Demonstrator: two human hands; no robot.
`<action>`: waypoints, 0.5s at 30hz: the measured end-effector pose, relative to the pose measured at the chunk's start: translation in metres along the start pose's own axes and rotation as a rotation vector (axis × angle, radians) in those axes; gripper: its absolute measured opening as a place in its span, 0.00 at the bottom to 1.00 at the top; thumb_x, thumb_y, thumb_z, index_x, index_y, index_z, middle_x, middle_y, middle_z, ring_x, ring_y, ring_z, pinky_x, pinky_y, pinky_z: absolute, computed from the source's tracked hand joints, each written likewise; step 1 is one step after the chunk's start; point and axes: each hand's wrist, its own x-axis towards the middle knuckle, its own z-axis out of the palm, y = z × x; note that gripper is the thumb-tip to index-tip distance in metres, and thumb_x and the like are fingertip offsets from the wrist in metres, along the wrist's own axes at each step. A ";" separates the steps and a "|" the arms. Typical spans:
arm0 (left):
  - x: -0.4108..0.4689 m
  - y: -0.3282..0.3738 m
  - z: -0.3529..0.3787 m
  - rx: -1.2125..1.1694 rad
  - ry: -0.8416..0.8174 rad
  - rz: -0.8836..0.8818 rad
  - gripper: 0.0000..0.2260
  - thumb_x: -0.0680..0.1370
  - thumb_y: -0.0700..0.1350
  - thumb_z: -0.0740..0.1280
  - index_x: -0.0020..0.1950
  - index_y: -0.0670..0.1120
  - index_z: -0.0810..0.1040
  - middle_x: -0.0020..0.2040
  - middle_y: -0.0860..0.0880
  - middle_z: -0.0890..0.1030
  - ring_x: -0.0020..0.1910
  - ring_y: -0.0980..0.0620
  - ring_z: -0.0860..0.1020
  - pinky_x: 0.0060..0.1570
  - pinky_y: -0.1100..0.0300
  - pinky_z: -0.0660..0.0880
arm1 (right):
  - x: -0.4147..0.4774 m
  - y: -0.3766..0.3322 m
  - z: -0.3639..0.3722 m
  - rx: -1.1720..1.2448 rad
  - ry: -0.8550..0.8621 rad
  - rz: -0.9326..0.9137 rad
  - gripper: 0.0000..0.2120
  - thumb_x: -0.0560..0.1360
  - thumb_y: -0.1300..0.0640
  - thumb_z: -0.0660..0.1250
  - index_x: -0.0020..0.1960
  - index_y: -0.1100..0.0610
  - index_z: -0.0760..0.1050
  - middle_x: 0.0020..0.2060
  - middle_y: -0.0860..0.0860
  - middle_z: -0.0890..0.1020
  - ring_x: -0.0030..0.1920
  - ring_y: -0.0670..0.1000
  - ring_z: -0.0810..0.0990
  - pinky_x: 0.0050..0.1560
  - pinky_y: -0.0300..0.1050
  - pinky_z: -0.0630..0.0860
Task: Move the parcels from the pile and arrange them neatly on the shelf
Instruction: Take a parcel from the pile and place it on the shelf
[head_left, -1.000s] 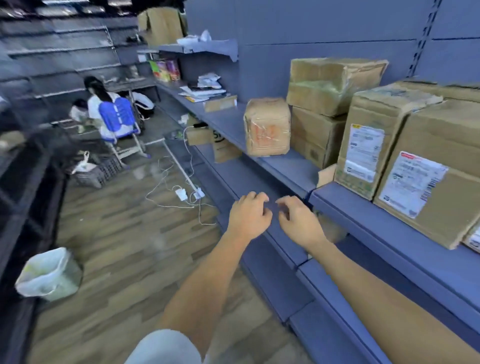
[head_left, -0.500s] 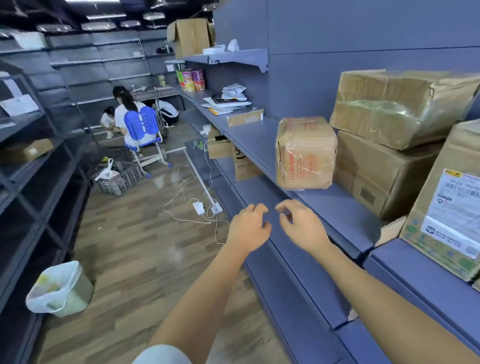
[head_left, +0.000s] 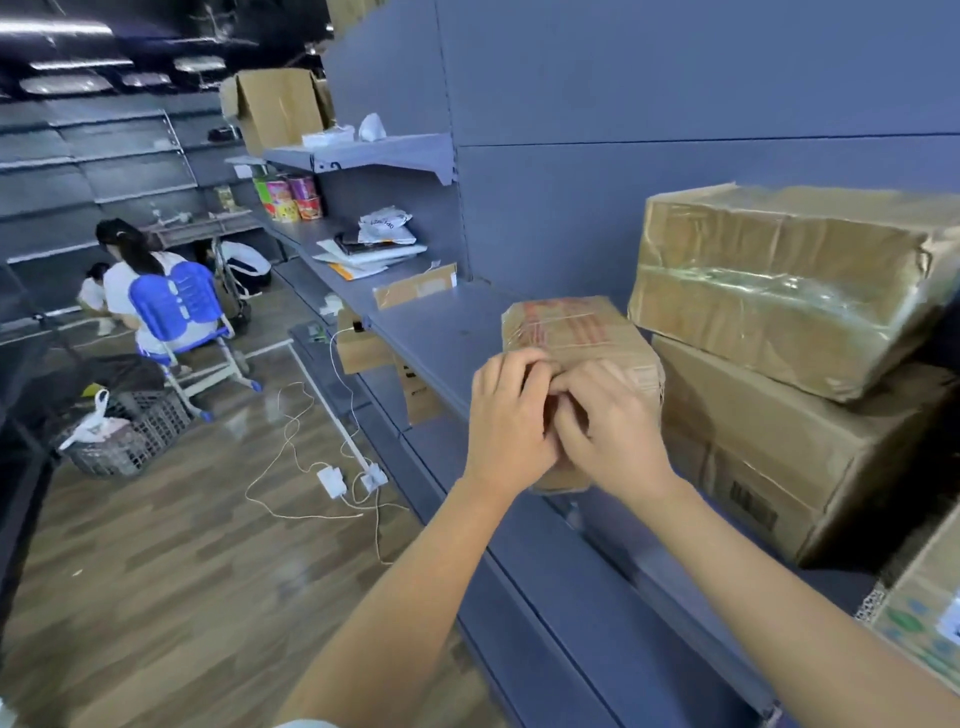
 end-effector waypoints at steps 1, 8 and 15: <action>0.003 -0.003 0.007 -0.027 0.027 0.001 0.12 0.72 0.44 0.61 0.51 0.41 0.79 0.54 0.45 0.77 0.51 0.46 0.71 0.52 0.54 0.69 | 0.001 0.005 0.002 -0.018 0.007 -0.005 0.09 0.73 0.63 0.59 0.45 0.60 0.79 0.40 0.51 0.80 0.41 0.55 0.77 0.45 0.53 0.73; 0.016 -0.050 0.045 -0.109 0.115 0.076 0.12 0.73 0.45 0.62 0.53 0.41 0.78 0.57 0.48 0.70 0.51 0.44 0.69 0.53 0.55 0.67 | 0.017 0.019 0.040 -0.108 0.054 -0.010 0.10 0.73 0.65 0.60 0.45 0.61 0.80 0.40 0.53 0.79 0.41 0.55 0.76 0.47 0.51 0.72; 0.058 -0.119 0.069 -0.112 -0.032 0.128 0.13 0.70 0.42 0.65 0.53 0.47 0.74 0.57 0.50 0.70 0.52 0.46 0.69 0.51 0.53 0.68 | 0.063 0.043 0.090 -0.198 -0.066 0.089 0.10 0.74 0.63 0.59 0.47 0.61 0.78 0.43 0.54 0.78 0.43 0.56 0.75 0.47 0.54 0.73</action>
